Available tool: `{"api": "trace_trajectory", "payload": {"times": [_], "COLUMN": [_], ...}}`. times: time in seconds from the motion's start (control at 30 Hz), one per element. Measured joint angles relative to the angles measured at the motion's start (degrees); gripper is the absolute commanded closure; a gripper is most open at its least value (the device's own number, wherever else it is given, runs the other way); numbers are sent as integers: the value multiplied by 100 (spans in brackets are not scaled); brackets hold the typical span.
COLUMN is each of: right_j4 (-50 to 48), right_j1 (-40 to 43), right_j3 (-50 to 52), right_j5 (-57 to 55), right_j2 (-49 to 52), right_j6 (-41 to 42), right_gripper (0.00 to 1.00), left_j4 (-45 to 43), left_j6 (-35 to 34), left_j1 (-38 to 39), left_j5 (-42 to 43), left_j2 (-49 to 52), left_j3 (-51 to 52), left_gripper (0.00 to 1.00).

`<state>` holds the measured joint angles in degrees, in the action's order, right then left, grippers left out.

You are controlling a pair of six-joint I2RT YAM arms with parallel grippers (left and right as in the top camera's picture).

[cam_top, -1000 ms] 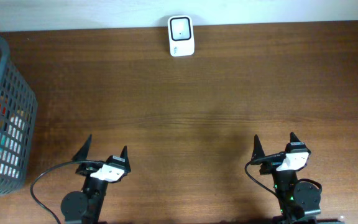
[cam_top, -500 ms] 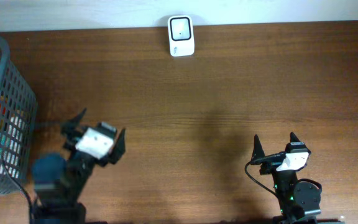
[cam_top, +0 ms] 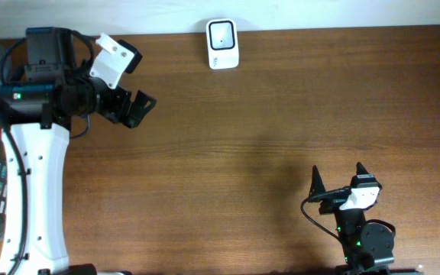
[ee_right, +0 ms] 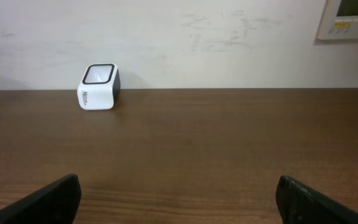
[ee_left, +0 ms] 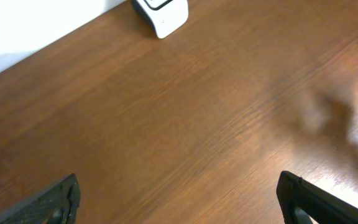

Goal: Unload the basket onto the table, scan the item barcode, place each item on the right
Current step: 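Reach the left gripper into the grey basket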

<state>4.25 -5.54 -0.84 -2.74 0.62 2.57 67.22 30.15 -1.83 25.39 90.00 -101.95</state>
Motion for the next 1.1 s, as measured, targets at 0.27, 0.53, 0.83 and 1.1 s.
{"api": "trace_trajectory", "payload": {"times": [0.27,0.53,0.83,1.1], "right_j4": [0,0,0,0], "right_j1": [0,0,0,0], "right_j3": [0,0,0,0], "right_j5": [2,0,0,0], "right_j2": [0,0,0,0], "right_j6": [0,0,4,-2], "right_gripper": [1,1,1,1], "left_j4": [-1086,-1078,-2699,-3016], "left_j6": [-2170,-3665,-1521,444], "left_j1": [-920,-3775,-4218,-4218], "left_j5": [-2111,-3233,-3204,-3206], "left_j2": [57,68,518,1401], "left_j3": [-815,-667,1115,1132], "left_gripper": [1,1,4,11]}}
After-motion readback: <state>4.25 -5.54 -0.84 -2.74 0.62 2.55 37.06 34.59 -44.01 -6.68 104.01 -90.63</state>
